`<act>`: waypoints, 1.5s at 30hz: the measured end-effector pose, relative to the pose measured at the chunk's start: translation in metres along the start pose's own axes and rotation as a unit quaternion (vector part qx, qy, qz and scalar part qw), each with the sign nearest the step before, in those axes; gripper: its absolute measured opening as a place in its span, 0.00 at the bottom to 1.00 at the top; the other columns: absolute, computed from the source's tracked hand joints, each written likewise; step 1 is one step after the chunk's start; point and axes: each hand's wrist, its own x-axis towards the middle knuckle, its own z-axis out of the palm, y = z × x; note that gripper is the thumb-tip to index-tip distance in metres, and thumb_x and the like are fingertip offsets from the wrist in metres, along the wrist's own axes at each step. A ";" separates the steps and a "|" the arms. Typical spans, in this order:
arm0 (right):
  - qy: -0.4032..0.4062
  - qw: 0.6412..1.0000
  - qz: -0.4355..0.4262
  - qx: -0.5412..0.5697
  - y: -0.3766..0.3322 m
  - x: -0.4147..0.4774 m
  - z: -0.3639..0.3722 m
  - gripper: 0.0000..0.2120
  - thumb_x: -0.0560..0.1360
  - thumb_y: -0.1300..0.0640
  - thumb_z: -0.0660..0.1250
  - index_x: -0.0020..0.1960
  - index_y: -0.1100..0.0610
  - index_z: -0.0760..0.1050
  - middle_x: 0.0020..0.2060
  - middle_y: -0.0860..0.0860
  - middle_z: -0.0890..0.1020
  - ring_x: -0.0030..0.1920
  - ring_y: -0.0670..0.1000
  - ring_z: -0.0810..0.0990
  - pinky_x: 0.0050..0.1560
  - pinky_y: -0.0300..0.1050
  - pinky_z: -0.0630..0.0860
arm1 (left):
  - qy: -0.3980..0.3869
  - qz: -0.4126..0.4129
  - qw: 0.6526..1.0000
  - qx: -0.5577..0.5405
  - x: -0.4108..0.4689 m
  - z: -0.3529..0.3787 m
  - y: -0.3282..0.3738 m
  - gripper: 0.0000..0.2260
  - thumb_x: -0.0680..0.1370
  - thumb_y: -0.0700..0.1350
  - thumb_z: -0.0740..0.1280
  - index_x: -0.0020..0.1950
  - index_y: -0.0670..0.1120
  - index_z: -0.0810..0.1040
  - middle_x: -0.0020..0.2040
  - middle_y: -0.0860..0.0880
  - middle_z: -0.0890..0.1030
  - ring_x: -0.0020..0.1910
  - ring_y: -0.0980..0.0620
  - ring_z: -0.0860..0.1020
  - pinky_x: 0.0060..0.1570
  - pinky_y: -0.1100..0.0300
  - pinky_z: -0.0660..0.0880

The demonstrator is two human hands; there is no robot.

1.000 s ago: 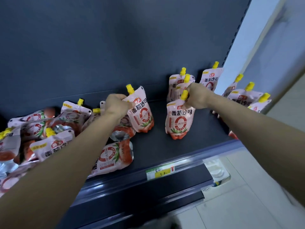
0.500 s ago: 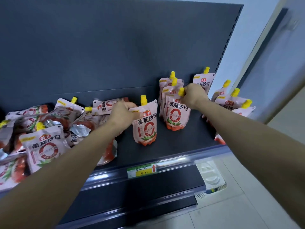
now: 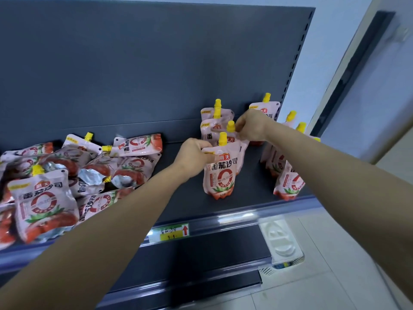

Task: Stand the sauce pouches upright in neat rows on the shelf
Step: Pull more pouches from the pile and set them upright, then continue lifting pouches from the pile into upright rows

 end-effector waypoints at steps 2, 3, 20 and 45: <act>-0.001 1.000 -0.008 0.020 0.004 -0.004 -0.003 0.10 0.74 0.65 0.65 0.52 0.65 0.82 0.50 0.59 0.84 0.50 0.56 0.80 0.52 0.44 0.76 | 0.001 0.002 1.000 0.004 0.003 0.008 0.004 0.04 0.71 0.38 0.72 0.36 0.42 0.81 0.39 0.46 0.83 0.40 0.52 0.80 0.39 0.58 0.77; -0.001 1.000 -0.011 0.026 0.005 -0.006 -0.005 0.10 0.74 0.65 0.66 0.53 0.64 0.82 0.48 0.57 0.84 0.47 0.53 0.79 0.49 0.42 0.75 | 0.001 0.001 1.000 0.002 0.004 0.011 0.006 0.03 0.71 0.38 0.72 0.37 0.43 0.81 0.39 0.47 0.83 0.41 0.52 0.80 0.40 0.58 0.77; 0.107 0.988 -0.112 0.020 -0.029 -0.030 -0.032 0.11 0.76 0.61 0.61 0.50 0.61 0.82 0.49 0.58 0.84 0.51 0.59 0.81 0.55 0.53 0.79 | 0.094 0.053 0.992 0.064 -0.030 -0.033 0.021 0.04 0.74 0.42 0.70 0.47 0.48 0.77 0.46 0.52 0.80 0.48 0.56 0.78 0.51 0.66 0.72; 0.031 0.923 -0.360 -0.135 -0.251 0.013 0.053 0.16 0.74 0.62 0.64 0.62 0.59 0.74 0.58 0.57 0.79 0.56 0.61 0.78 0.55 0.56 0.76 | 0.240 -0.006 0.853 0.464 -0.128 -0.220 -0.066 0.14 0.75 0.46 0.66 0.57 0.40 0.76 0.52 0.39 0.78 0.53 0.39 0.75 0.52 0.49 0.72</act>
